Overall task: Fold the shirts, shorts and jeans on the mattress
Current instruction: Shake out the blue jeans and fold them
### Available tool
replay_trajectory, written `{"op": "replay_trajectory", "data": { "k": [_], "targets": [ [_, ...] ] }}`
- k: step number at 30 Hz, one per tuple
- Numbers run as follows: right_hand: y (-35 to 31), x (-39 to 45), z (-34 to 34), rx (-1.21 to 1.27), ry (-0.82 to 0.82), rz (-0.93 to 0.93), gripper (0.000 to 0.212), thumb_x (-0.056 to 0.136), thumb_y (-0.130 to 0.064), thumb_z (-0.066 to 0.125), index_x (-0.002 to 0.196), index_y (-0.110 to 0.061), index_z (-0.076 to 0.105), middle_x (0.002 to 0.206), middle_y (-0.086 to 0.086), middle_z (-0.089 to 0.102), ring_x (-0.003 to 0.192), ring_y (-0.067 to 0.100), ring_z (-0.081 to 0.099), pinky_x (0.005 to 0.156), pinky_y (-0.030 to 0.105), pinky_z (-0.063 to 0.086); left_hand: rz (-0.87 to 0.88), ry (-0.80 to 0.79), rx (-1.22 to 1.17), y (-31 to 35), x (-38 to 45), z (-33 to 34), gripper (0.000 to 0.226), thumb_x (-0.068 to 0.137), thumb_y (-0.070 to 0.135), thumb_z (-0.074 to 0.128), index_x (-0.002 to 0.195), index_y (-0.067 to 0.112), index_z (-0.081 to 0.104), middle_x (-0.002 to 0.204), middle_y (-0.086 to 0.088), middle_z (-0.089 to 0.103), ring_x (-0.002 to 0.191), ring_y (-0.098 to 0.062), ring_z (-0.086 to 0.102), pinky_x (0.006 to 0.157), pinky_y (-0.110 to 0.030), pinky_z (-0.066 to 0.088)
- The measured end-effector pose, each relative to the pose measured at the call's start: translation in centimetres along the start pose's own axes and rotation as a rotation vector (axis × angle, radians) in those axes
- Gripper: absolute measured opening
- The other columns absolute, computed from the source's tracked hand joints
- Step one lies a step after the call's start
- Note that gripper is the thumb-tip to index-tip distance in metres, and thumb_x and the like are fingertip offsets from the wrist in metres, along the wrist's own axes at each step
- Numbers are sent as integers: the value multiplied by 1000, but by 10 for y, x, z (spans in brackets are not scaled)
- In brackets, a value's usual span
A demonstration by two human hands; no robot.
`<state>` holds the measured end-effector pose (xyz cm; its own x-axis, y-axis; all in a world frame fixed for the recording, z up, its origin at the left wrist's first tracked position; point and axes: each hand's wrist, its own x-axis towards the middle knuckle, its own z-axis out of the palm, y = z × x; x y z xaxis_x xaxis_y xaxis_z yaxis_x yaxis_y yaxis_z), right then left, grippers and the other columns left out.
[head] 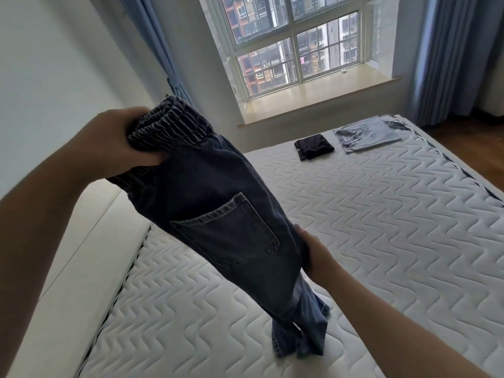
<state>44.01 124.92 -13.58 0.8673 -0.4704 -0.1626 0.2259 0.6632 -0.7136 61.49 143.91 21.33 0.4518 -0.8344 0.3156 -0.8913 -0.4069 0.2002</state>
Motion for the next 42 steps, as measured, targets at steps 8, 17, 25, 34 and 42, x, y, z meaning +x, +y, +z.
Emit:
{"op": "replay_trajectory", "data": {
  "k": [8,17,25,34,42],
  "targets": [
    [-46,-3,-26,-46,81,-117,57,93,-54,45,118,-11,71,127,10,66,118,24,63,95,31,50,-6,10,-45,-16,-1,2,50,68,19,87,106,42,65,87,24,70,77,13,64,72,-23,46],
    [-134,-26,-54,-303,151,-327,35,86,-40,66,108,-14,75,114,12,72,108,25,68,81,27,56,-96,32,-303,-17,14,34,51,60,32,89,104,48,68,91,19,74,80,4,69,75,-30,51],
    [-254,-57,-75,-529,414,-617,50,78,-63,69,104,-20,74,107,9,74,105,27,67,97,49,52,-68,21,-612,21,39,77,45,57,30,93,94,45,71,92,13,76,82,-3,71,78,-33,54],
    [-353,-145,-70,-803,645,-819,27,100,-36,53,84,-22,70,72,-16,70,66,-5,61,57,11,48,-93,-210,-965,69,41,175,63,40,55,92,96,35,72,100,1,76,92,-16,72,80,-37,56],
    [-360,-170,-87,-1145,676,-793,21,96,-41,56,83,-34,71,71,-23,65,63,-14,54,61,9,42,-154,-432,-1299,83,0,280,61,56,32,95,111,22,71,117,-12,70,107,-26,68,81,-31,57]
  ]
}}
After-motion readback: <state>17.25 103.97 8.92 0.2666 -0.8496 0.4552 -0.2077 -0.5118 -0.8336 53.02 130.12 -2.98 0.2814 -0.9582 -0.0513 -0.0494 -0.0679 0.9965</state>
